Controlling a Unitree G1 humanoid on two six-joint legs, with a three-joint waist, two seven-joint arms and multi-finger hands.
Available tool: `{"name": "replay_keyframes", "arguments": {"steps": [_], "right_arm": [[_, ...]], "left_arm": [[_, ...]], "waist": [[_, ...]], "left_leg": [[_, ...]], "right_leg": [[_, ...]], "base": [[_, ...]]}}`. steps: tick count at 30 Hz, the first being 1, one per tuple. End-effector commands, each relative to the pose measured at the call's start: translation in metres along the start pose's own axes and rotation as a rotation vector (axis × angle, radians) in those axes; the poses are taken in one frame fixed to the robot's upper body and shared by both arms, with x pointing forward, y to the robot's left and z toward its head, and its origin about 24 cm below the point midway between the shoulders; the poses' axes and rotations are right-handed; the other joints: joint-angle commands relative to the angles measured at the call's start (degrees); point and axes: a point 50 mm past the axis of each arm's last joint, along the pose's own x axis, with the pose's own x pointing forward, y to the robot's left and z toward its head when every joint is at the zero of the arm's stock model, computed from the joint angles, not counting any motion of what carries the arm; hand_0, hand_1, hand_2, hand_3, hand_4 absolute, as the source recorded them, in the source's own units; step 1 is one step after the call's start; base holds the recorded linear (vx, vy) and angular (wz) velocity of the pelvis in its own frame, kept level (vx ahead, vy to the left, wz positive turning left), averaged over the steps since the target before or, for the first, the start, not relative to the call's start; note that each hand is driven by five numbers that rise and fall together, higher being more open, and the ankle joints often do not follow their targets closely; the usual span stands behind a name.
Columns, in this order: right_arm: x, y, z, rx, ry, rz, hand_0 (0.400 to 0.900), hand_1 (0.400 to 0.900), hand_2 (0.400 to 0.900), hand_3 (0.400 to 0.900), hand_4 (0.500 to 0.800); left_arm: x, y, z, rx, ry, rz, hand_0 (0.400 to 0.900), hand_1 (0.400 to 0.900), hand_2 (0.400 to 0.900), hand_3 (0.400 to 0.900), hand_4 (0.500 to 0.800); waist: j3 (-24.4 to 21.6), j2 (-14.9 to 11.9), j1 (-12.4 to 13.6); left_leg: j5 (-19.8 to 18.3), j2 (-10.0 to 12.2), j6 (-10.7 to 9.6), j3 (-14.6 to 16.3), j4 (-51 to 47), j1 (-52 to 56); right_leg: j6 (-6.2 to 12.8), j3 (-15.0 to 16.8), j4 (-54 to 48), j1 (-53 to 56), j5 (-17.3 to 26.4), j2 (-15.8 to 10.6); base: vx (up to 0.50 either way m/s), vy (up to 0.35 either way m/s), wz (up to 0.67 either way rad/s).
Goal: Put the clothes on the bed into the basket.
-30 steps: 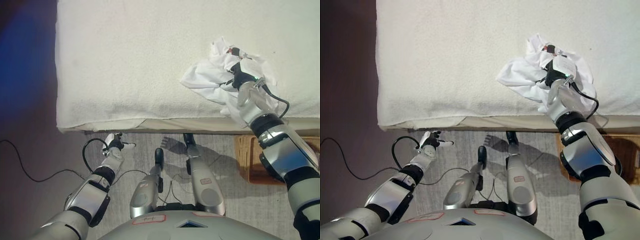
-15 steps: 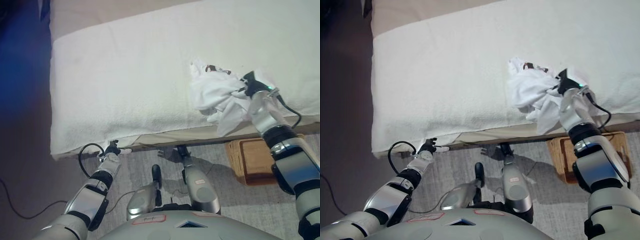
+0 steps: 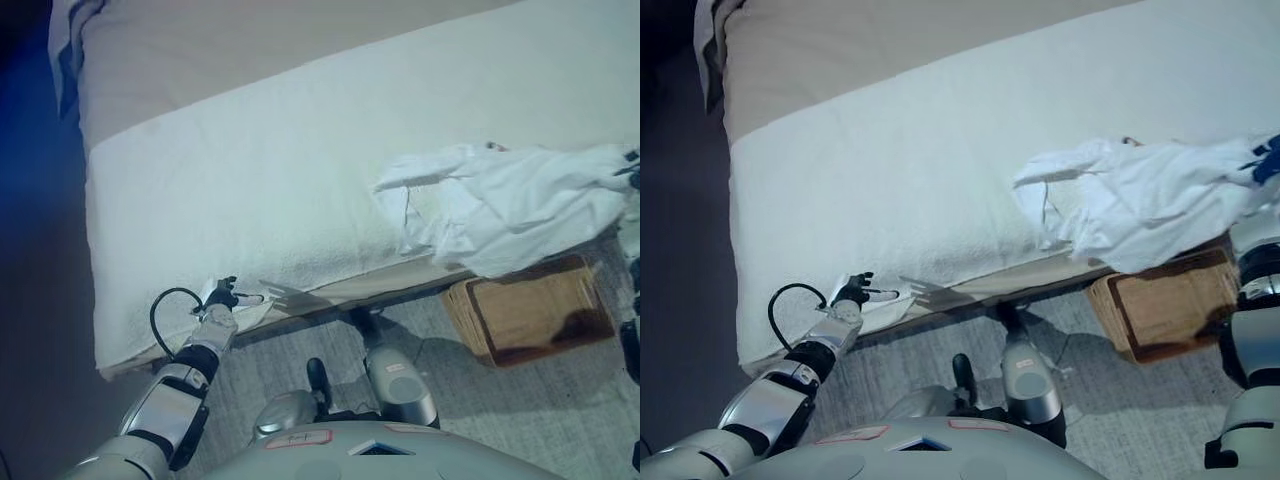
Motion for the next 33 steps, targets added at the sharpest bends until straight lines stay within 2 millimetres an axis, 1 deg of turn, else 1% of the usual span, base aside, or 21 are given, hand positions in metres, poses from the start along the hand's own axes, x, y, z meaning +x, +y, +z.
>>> {"name": "replay_keyframes", "arguments": {"steps": [1, 2, 3, 5, 10, 11, 13, 14, 16, 17, 18, 19, 23, 26, 28, 29, 30, 31, 33], "right_arm": [[0.008, -0.069, -0.025, -0.051, 0.097, -0.218, 0.400, 0.400, 0.400, 0.400, 0.500], [0.008, -0.081, -0.034, -0.059, 0.129, -0.245, 0.400, 0.400, 0.400, 0.400, 0.500], [0.008, -0.083, -0.038, -0.067, 0.138, -0.250, 0.400, 0.400, 0.400, 0.400, 0.500], [0.007, -0.095, -0.050, -0.082, 0.174, -0.275, 0.400, 0.400, 0.400, 0.400, 0.500], [0.004, -0.110, -0.069, -0.102, 0.230, -0.304, 0.400, 0.400, 0.400, 0.400, 0.500], [0.004, -0.111, -0.069, -0.102, 0.230, -0.305, 0.400, 0.400, 0.400, 0.400, 0.500], [0.002, -0.115, -0.077, -0.110, 0.261, -0.315, 0.400, 0.400, 0.400, 0.400, 0.500], [0.002, -0.115, -0.077, -0.110, 0.261, -0.315, 0.400, 0.400, 0.400, 0.400, 0.500], [0.000, -0.126, -0.088, -0.122, 0.313, -0.325, 0.400, 0.400, 0.400, 0.400, 0.500], [0.000, -0.127, -0.087, -0.122, 0.312, -0.326, 0.400, 0.400, 0.400, 0.400, 0.500], [-0.001, -0.132, -0.091, -0.125, 0.335, -0.330, 0.400, 0.400, 0.400, 0.400, 0.500], [-0.004, -0.140, -0.101, -0.130, 0.385, -0.338, 0.400, 0.400, 0.400, 0.400, 0.500], [-0.007, -0.155, -0.100, -0.121, 0.400, -0.363, 0.400, 0.400, 0.400, 0.400, 0.500], [-0.008, -0.162, -0.101, -0.123, 0.400, -0.369, 0.400, 0.400, 0.400, 0.400, 0.500], [-0.008, -0.161, -0.101, -0.117, 0.402, -0.354, 0.400, 0.400, 0.400, 0.400, 0.500], [-0.008, -0.161, -0.101, -0.120, 0.404, -0.351, 0.733, 0.733, 0.733, 0.733, 0.700], [-0.007, -0.156, -0.104, -0.122, 0.416, -0.329, 0.900, 0.900, 0.900, 0.900, 0.800], [-0.007, -0.152, -0.106, -0.120, 0.428, -0.291, 0.900, 0.900, 0.900, 0.900, 0.800], [-0.007, -0.155, -0.102, -0.117, 0.432, -0.283, 0.900, 0.900, 0.900, 0.900, 0.800]], "left_arm": [[0.002, 0.018, -0.012, 0.120, -0.007, 0.057, 0.900, 0.900, 0.900, 0.900, 0.800], [0.002, 0.019, -0.012, 0.126, -0.011, 0.060, 0.900, 0.900, 0.900, 0.900, 0.800], [0.001, 0.018, -0.012, 0.125, -0.012, 0.057, 0.900, 0.900, 0.900, 0.900, 0.800], [0.001, 0.019, -0.012, 0.126, -0.019, 0.058, 0.900, 0.900, 0.900, 0.900, 0.800], [0.000, 0.019, -0.011, 0.135, -0.038, 0.046, 0.900, 0.900, 0.900, 0.900, 0.800], [0.000, 0.019, -0.011, 0.135, -0.038, 0.046, 0.900, 0.900, 0.900, 0.900, 0.800], [0.000, 0.020, -0.009, 0.131, -0.047, 0.047, 0.900, 0.900, 0.900, 0.900, 0.800], [0.000, 0.020, -0.009, 0.131, -0.047, 0.047, 0.900, 0.900, 0.900, 0.900, 0.800], [-0.001, 0.021, -0.007, 0.129, -0.060, 0.048, 0.900, 0.900, 0.900, 0.900, 0.800], [-0.001, 0.021, -0.007, 0.128, -0.060, 0.048, 0.900, 0.900, 0.900, 0.900, 0.800], [-0.001, 0.021, -0.006, 0.125, -0.065, 0.049, 0.900, 0.900, 0.900, 0.900, 0.800], [-0.001, 0.022, -0.005, 0.130, -0.073, 0.046, 0.900, 0.900, 0.900, 0.900, 0.800], [-0.002, 0.022, -0.006, 0.120, -0.073, 0.044, 0.900, 0.900, 0.900, 0.900, 0.800], [-0.002, 0.022, -0.007, 0.123, -0.072, 0.040, 0.900, 0.900, 0.900, 0.900, 0.800], [-0.002, 0.021, -0.008, 0.123, -0.070, 0.034, 0.900, 0.900, 0.900, 0.900, 0.800], [-0.002, 0.021, -0.006, 0.125, -0.073, 0.032, 0.900, 0.900, 0.900, 0.900, 0.800], [-0.002, 0.020, -0.006, 0.124, -0.074, 0.027, 0.900, 0.900, 0.900, 0.900, 0.800], [-0.002, 0.021, -0.005, 0.129, -0.076, 0.026, 0.900, 0.900, 0.900, 0.900, 0.800], [-0.001, 0.022, -0.002, 0.136, -0.082, 0.027, 0.900, 0.900, 0.900, 0.900, 0.800]], "waist": [[-6.9, 0.6, -0.5], [-7.0, 0.7, -0.7], [-6.9, 1.0, -0.8], [-6.8, 1.4, -1.0], [-6.8, 2.3, -1.6], [-6.8, 2.3, -1.5], [-6.7, 2.7, -1.7], [-6.7, 2.7, -1.7], [-6.6, 3.2, -1.7], [-6.6, 3.2, -1.8], [-6.6, 3.3, -1.7], [-6.6, 3.6, -1.7], [-6.4, 4.3, -1.7], [-6.2, 4.8, -1.7], [-6.1, 5.0, -1.7], [-6.0, 5.1, -1.7], [-5.8, 5.2, -1.7], [-5.8, 5.1, -1.5], [-5.9, 5.1, -1.4]], "left_leg": [[-5.3, -2.5, 1.3, 0.0, 0.3, 5.4], [-5.4, -2.6, 1.4, 0.0, 0.3, 5.6], [-5.5, -2.6, 1.4, 0.1, 0.3, 5.8], [-5.5, -2.8, 1.6, 0.2, 0.3, 6.0], [-5.6, -3.3, 1.8, 0.9, 0.3, 6.3], [-5.6, -3.3, 1.8, 0.9, 0.3, 6.3], [-5.7, -3.5, 2.0, 1.0, 0.3, 6.4], [-5.7, -3.5, 2.0, 1.0, 0.3, 6.4], [-5.7, -3.8, 2.1, 1.1, 0.3, 6.4], [-5.7, -3.8, 2.1, 1.1, 0.3, 6.4], [-5.7, -3.9, 2.1, 1.2, 0.3, 6.4], [-5.8, -4.1, 2.1, 1.2, 0.3, 6.4], [-5.8, -4.3, 2.1, 1.1, 0.3, 6.2], [-5.7, -4.4, 2.1, 1.0, 0.3, 6.0], [-5.6, -4.4, 2.0, 0.9, 0.3, 5.8], [-5.6, -4.4, 2.0, 0.9, 0.3, 5.7], [-5.5, -4.4, 2.0, 0.9, 0.3, 5.7], [-5.4, -4.4, 2.0, 0.8, 0.3, 5.6], [-5.4, -4.5, 2.0, 0.8, 0.3, 5.5]], "right_leg": [[3.26, 1.2, 3.0, -7.0, 3.5, 3.6], [3.30, 1.2, 3.0, -6.9, 3.5, 3.6], [3.35, 1.2, 3.0, -6.7, 3.5, 3.6], [3.47, 1.4, 3.0, -6.6, 3.7, 3.7], [3.88, 1.7, 2.8, -6.3, 4.0, 3.6], [3.89, 1.7, 2.8, -6.2, 4.0, 3.6], [4.01, 1.9, 2.8, -6.2, 4.2, 3.6], [4.01, 1.9, 2.8, -6.2, 4.2, 3.6], [4.09, 2.0, 2.7, -6.2, 4.3, 3.5], [4.10, 2.0, 2.7, -6.2, 4.3, 3.5], [4.09, 2.0, 2.6, -6.3, 4.4, 3.4], [4.09, 2.0, 2.5, -6.3, 4.5, 3.3], [4.05, 1.9, 2.3, -6.4, 4.6, 3.0], [3.93, 1.6, 2.1, -6.4, 4.6, 2.8], [3.84, 1.4, 1.9, -6.3, 4.7, 2.6], [3.78, 1.3, 1.8, -6.4, 4.7, 2.6], [3.73, 1.2, 1.9, -6.4, 4.7, 2.5], [3.70, 1.1, 1.9, -6.5, 4.7, 2.4], [3.60, 1.1, 1.8, -6.6, 4.7, 2.4]], "base": [[0.00, 0.000, -0.05], [0.01, 0.001, -0.04], [0.00, 0.000, -0.07], [0.00, 0.007, -0.08], [-0.01, 0.009, -0.09], [0.00, 0.009, -0.11], [0.00, 0.001, -0.06], [0.00, 0.007, -0.04], [0.00, 0.018, -0.03], [0.00, 0.000, 0.00], [0.00, 0.000, 0.00], [0.00, 0.000, 0.00], [0.00, 0.000, 0.00], [0.01, -0.002, 0.02], [0.02, -0.009, 0.04], [0.00, 0.000, 0.00], [0.00, 0.000, 0.00], [0.00, 0.000, 0.00], [0.00, 0.000, 0.00]]}}
